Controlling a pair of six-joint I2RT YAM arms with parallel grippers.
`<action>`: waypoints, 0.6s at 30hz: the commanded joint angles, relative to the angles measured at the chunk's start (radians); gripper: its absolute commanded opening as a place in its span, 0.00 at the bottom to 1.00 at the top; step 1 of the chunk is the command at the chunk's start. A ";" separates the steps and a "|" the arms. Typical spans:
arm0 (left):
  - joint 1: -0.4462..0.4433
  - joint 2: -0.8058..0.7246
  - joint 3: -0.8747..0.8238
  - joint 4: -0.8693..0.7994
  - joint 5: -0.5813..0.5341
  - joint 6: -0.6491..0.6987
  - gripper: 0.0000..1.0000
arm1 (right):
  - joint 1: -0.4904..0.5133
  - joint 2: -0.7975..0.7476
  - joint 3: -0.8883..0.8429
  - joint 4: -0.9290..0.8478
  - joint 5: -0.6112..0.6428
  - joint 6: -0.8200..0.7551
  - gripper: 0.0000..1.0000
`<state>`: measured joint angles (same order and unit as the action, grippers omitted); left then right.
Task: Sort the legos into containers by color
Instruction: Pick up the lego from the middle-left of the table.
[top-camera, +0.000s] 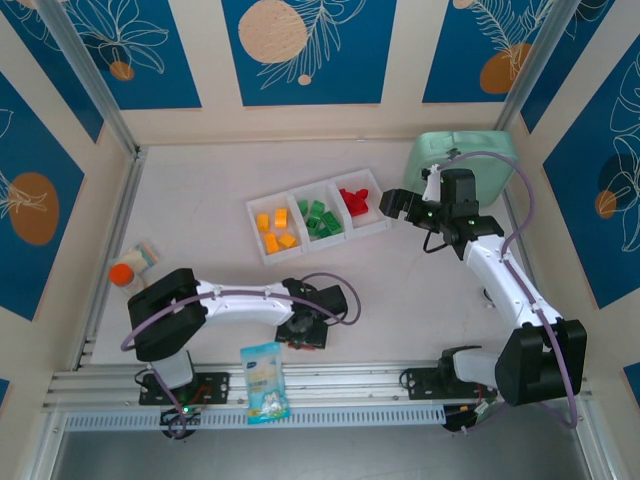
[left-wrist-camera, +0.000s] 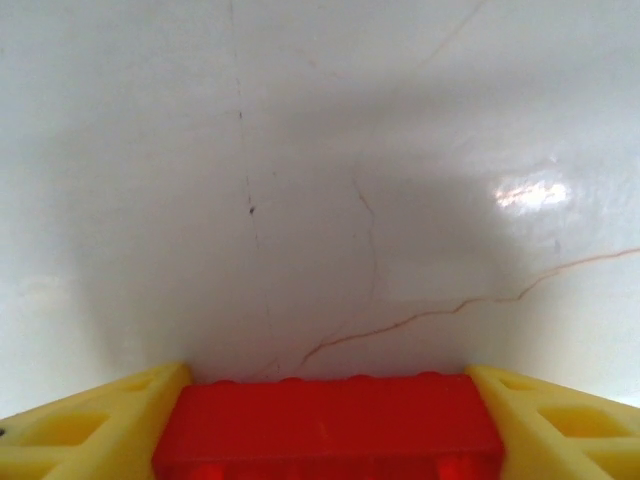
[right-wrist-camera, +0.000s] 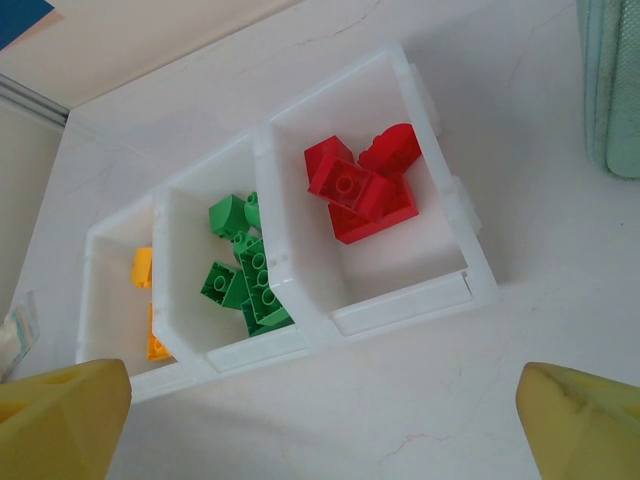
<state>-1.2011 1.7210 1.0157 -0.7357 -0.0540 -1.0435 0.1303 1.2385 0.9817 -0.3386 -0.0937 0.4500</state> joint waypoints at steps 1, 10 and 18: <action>-0.023 0.022 0.001 -0.085 0.054 -0.026 0.58 | -0.005 0.010 0.037 -0.017 0.000 0.012 0.99; -0.005 -0.015 0.061 -0.168 -0.052 -0.004 0.48 | -0.004 0.006 0.040 -0.020 0.003 0.015 0.99; 0.192 -0.031 0.250 -0.284 -0.209 0.223 0.46 | -0.004 -0.006 0.043 -0.026 0.004 0.016 0.99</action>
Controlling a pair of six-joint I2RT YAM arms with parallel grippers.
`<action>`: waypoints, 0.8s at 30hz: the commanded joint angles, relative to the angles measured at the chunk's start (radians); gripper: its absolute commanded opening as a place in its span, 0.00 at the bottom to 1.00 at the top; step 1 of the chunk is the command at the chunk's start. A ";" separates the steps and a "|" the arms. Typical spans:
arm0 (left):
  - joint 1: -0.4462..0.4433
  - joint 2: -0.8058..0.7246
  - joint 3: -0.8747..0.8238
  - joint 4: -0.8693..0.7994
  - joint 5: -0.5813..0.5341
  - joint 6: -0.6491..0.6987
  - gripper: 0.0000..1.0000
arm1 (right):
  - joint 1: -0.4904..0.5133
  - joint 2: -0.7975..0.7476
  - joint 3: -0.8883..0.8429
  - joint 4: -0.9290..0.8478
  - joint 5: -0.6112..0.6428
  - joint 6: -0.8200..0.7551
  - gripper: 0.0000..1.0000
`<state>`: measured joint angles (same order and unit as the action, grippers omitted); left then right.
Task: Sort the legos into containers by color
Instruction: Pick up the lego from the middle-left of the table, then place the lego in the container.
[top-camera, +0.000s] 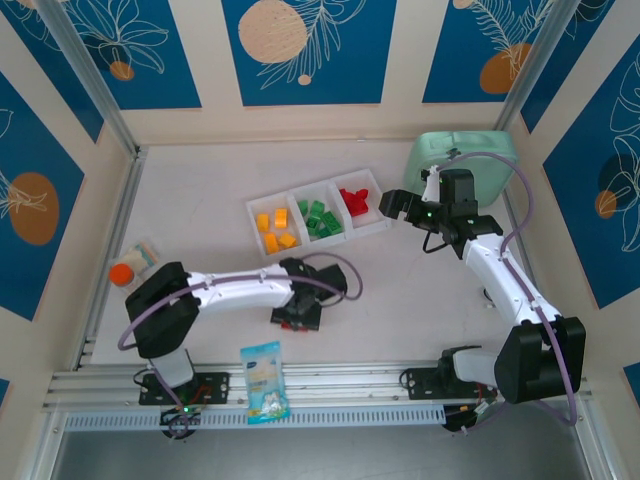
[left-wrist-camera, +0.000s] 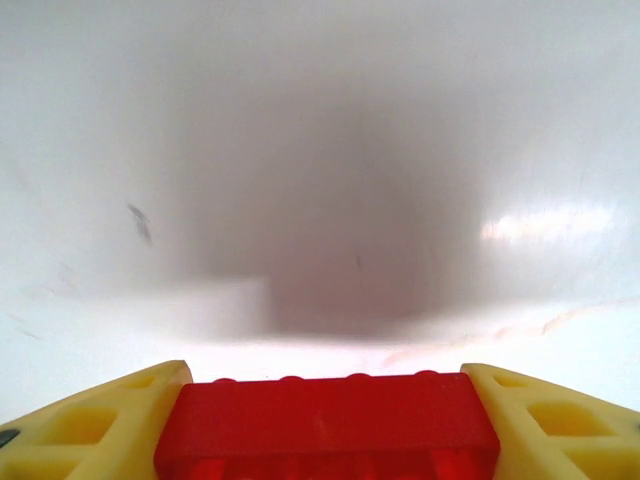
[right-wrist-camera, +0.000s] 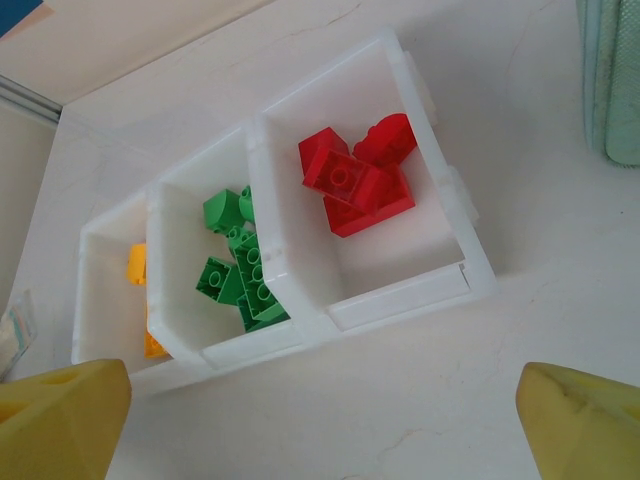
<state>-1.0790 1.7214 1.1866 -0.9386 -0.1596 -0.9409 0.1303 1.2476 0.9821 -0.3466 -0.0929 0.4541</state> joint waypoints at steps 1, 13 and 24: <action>0.107 -0.034 0.111 -0.090 -0.121 0.161 0.46 | -0.003 -0.018 0.044 -0.020 0.005 0.011 0.99; 0.453 0.068 0.436 -0.057 -0.166 0.477 0.44 | 0.004 -0.045 0.052 -0.033 0.031 -0.005 0.99; 0.560 0.260 0.604 -0.021 -0.108 0.561 0.48 | 0.006 -0.048 0.064 -0.046 0.051 -0.015 0.99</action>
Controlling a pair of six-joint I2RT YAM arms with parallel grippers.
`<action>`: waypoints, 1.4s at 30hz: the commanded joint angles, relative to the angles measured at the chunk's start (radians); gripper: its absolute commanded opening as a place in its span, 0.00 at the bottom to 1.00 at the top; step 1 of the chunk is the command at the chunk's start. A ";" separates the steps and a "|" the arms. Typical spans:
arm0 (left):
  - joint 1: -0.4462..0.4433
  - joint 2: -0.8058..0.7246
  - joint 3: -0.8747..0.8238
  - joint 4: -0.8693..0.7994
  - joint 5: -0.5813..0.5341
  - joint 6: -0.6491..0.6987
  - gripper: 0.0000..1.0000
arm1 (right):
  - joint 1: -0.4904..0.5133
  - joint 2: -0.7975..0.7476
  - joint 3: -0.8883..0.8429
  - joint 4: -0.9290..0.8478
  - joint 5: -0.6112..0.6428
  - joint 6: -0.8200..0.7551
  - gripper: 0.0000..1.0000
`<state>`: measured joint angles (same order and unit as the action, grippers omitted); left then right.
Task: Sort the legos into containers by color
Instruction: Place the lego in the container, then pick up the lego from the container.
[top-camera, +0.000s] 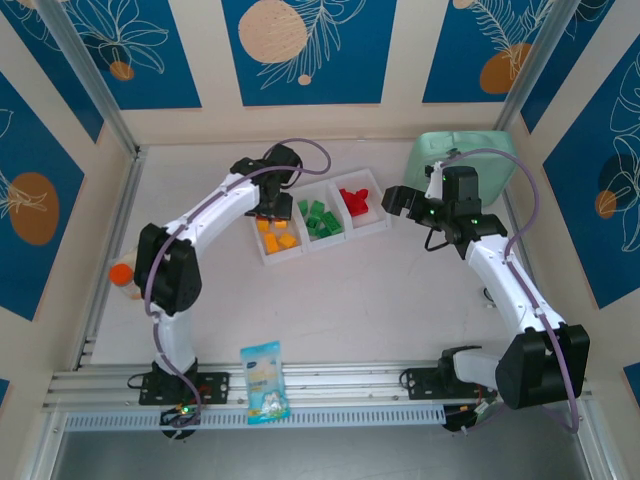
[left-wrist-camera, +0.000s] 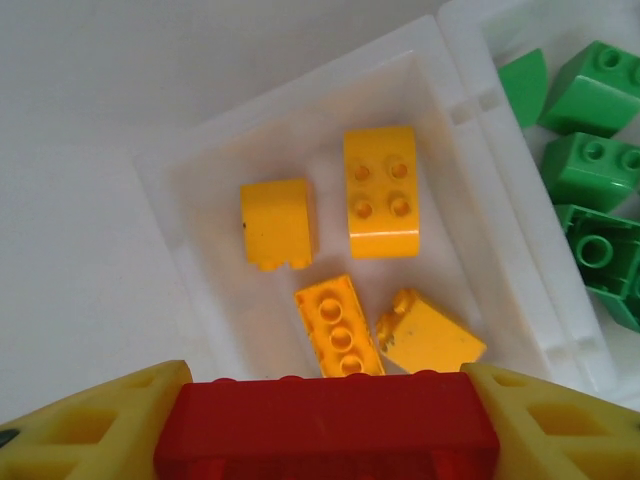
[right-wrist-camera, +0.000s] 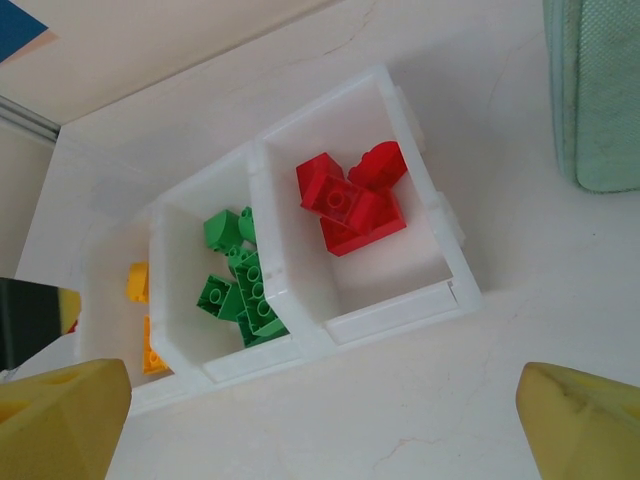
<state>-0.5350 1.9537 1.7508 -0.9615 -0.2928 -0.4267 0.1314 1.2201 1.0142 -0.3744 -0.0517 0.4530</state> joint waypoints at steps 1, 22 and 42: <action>0.018 0.036 0.042 0.009 0.026 0.049 0.50 | 0.005 -0.022 0.033 -0.020 0.010 -0.016 0.99; 0.041 -0.152 -0.139 0.148 0.043 0.059 0.91 | 0.026 -0.011 0.025 -0.019 0.026 -0.034 0.99; 0.058 -0.367 -0.431 0.407 0.526 0.657 0.92 | 0.078 -0.013 0.026 0.017 0.026 -0.091 0.99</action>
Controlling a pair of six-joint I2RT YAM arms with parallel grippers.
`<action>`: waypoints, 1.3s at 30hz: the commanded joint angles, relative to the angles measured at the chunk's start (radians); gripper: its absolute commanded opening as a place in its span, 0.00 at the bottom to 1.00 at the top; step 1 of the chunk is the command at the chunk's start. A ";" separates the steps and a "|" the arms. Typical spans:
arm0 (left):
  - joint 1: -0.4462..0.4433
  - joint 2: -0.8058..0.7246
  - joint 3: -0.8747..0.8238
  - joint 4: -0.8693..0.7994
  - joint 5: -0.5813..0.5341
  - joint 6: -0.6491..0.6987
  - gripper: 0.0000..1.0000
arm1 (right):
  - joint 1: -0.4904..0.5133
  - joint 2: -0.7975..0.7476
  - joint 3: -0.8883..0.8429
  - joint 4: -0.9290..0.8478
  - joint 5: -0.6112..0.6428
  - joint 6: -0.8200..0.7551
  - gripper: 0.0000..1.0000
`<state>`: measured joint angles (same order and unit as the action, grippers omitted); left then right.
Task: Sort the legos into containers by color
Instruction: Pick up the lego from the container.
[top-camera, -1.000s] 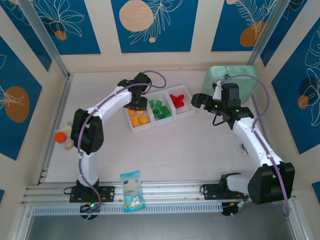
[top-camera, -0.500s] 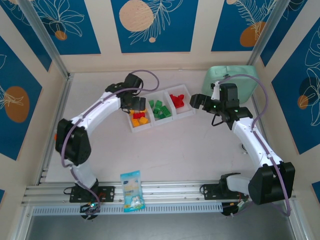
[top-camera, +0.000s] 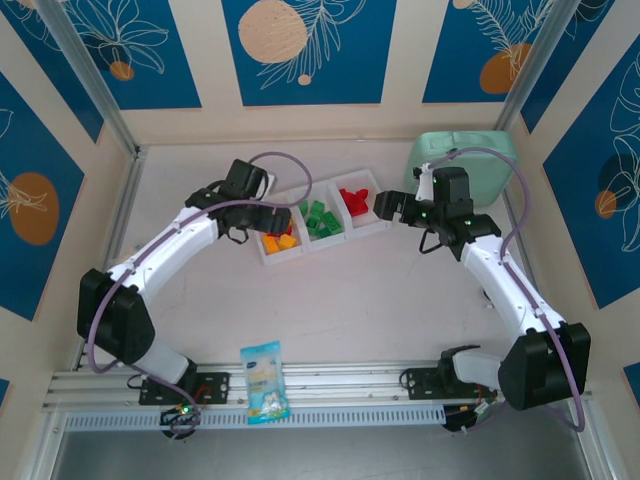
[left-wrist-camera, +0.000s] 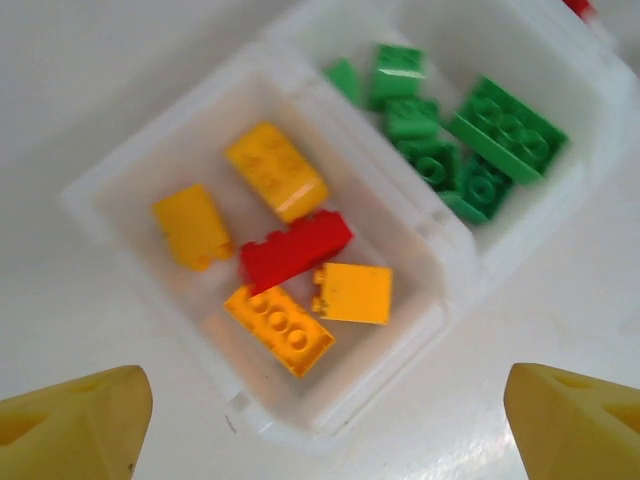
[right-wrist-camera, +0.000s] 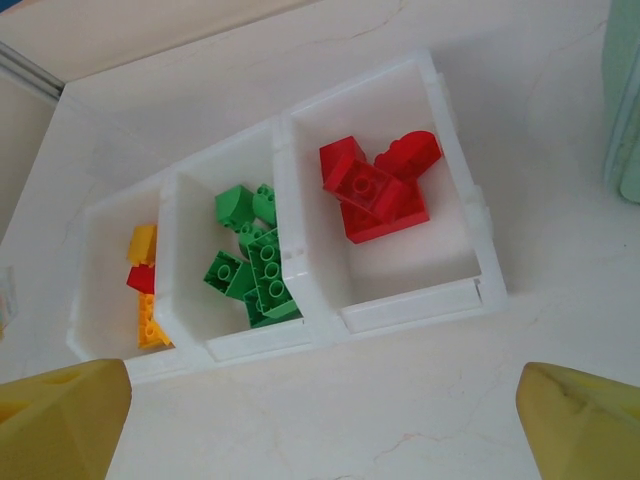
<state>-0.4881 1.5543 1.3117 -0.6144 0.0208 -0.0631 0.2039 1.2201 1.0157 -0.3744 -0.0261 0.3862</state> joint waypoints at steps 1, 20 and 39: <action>0.014 0.041 0.013 0.051 0.249 0.394 0.94 | 0.004 -0.014 0.031 0.010 0.003 -0.026 0.99; 0.049 0.332 0.350 -0.344 0.090 1.106 0.71 | -0.031 -0.097 -0.098 0.100 0.013 0.011 0.99; 0.041 0.421 0.238 -0.109 -0.080 1.055 0.66 | -0.034 -0.067 -0.106 0.104 -0.001 0.013 0.99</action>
<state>-0.4473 1.9495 1.5024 -0.7143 -0.0395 1.0107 0.1753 1.1503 0.9203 -0.2794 -0.0074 0.3973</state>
